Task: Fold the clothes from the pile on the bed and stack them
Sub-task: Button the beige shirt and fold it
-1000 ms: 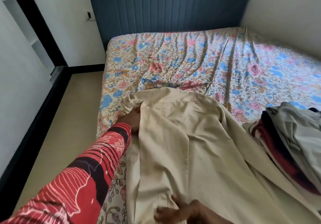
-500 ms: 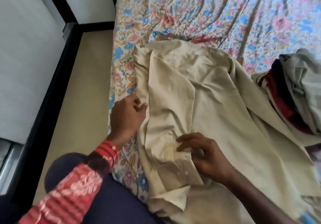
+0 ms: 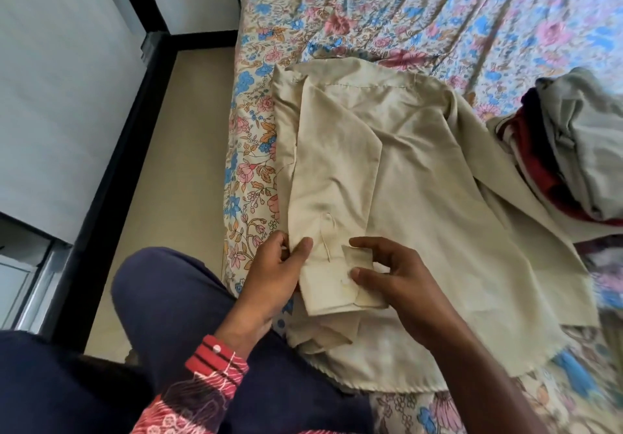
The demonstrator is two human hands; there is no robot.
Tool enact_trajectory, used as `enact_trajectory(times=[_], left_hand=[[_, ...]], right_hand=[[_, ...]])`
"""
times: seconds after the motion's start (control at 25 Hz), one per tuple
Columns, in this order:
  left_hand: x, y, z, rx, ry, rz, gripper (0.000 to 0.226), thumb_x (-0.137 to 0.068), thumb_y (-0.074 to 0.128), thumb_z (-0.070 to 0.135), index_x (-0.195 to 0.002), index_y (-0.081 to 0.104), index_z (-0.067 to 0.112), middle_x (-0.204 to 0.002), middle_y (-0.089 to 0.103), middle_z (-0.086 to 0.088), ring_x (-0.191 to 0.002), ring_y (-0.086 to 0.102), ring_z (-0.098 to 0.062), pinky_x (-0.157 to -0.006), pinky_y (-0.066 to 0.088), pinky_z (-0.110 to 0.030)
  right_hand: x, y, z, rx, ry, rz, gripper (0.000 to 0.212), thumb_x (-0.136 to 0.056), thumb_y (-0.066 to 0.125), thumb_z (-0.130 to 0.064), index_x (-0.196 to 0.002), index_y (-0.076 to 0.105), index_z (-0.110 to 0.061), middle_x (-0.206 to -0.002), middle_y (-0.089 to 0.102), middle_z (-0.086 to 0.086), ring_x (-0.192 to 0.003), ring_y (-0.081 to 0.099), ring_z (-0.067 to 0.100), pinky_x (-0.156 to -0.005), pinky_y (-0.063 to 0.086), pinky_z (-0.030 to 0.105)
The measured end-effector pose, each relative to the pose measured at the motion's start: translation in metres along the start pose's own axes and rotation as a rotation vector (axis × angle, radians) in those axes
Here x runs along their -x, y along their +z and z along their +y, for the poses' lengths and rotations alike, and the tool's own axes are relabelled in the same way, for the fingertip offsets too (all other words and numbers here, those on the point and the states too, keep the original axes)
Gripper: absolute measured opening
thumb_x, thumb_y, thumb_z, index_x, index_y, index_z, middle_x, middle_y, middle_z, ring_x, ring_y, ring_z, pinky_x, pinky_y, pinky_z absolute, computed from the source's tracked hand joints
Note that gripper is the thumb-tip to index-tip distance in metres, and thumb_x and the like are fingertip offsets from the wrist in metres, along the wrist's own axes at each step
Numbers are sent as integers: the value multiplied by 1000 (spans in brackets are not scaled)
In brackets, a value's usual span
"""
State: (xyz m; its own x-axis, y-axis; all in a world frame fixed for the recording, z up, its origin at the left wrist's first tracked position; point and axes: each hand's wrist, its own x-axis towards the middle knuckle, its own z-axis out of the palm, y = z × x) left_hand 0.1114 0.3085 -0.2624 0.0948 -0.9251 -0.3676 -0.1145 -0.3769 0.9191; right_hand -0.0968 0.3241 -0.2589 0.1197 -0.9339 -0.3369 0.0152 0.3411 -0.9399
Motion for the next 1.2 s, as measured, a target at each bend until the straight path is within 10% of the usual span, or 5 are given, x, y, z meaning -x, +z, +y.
enact_trajectory(times=[0.28,0.6,0.88,1.0,1.2], left_hand=[[7,-22,-9,-663,35,61,69,-66,93,46,-111,47,21,-92,64,4,-80,66,-18,-70,57,-40],[-42,101,45,-539,464,-106,36,-76,87,38,-90,58,23,-64,61,2,-62,59,-6,-65,47,-27],[-27,207,63,-141,-9,-620,51,-96,54,61,-105,65,12,-95,75,-14,-77,72,-21,-71,55,-40],[-33,212,69,231,-338,-829,62,-94,53,67,-116,68,11,-110,71,-17,-99,65,-29,-95,51,-49],[-51,201,78,416,-194,-632,26,-99,48,4,-117,65,12,-102,72,-14,-72,70,-22,-64,58,-36]], right_hand=[[14,-20,12,426,-6,164,36,-82,86,-15,-111,70,-28,-107,69,-8,-64,73,16,-62,63,41],[23,-184,15,927,-204,1247,24,-74,69,-14,-98,68,-9,-95,66,16,-87,60,40,-75,45,41],[27,-146,-6,1124,-169,1252,9,-92,64,-22,-84,68,-22,-79,68,1,-72,61,30,-72,37,39],[27,-104,-16,1025,-403,837,7,-90,65,-33,-85,67,-29,-77,68,-11,-73,62,16,-76,46,42],[49,-133,-11,522,-323,1130,22,-100,58,-37,-98,73,-21,-94,73,-2,-80,65,11,-66,44,28]])
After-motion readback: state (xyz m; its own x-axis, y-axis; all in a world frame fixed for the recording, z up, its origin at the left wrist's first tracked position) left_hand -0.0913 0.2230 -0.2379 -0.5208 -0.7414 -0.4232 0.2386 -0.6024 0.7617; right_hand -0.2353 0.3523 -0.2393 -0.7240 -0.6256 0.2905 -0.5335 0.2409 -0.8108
